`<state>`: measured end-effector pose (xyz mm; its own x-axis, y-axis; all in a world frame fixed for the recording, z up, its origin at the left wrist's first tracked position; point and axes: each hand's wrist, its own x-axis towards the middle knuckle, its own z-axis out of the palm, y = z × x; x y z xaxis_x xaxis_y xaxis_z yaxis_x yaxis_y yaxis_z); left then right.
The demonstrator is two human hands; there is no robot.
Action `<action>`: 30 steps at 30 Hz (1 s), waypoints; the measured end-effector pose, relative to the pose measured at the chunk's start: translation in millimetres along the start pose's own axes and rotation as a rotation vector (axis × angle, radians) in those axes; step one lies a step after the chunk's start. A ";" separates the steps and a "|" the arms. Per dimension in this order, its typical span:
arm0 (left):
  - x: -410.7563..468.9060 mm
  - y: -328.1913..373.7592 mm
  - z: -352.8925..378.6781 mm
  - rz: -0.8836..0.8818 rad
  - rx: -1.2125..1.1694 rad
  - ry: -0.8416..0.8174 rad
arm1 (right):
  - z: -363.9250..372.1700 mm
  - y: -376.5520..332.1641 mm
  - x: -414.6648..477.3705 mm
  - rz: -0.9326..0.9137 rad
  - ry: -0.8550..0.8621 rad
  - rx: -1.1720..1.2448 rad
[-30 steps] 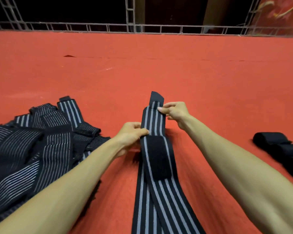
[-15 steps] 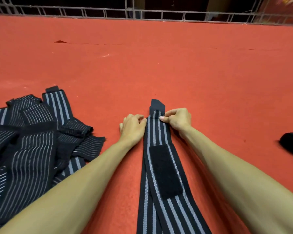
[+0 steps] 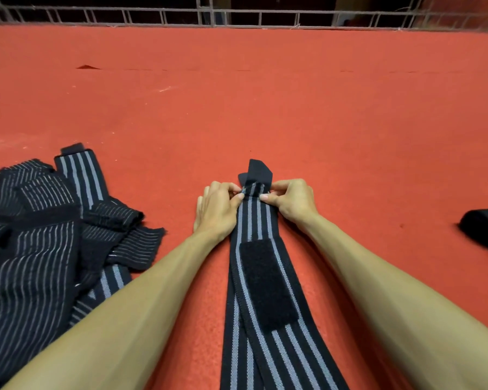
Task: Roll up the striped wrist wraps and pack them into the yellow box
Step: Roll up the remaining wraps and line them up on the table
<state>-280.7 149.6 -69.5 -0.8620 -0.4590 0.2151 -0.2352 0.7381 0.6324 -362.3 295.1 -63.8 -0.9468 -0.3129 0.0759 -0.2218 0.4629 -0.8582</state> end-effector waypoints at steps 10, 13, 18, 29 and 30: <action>-30.4 26.4 -31.5 0.093 -0.296 -0.043 | -22.0 -22.8 -21.1 0.058 -0.058 0.228; -43.0 52.8 -60.7 0.116 -0.377 -0.011 | -41.4 -49.9 -39.3 -0.017 -0.029 0.260; -75.1 101.0 -127.7 0.154 -0.440 0.089 | -82.9 -122.3 -91.7 -0.103 -0.013 0.361; -193.2 183.1 -244.3 0.311 -0.338 -0.035 | -178.4 -226.5 -232.3 -0.326 -0.152 0.291; -202.4 188.7 -250.0 0.311 -0.354 -0.047 | -182.6 -230.5 -243.0 -0.319 -0.185 0.283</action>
<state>-38.4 258.2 192.4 -0.8884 -0.2142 0.4060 0.1980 0.6191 0.7599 -123.8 415.9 208.2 -0.7783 -0.5577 0.2886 -0.3984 0.0833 -0.9134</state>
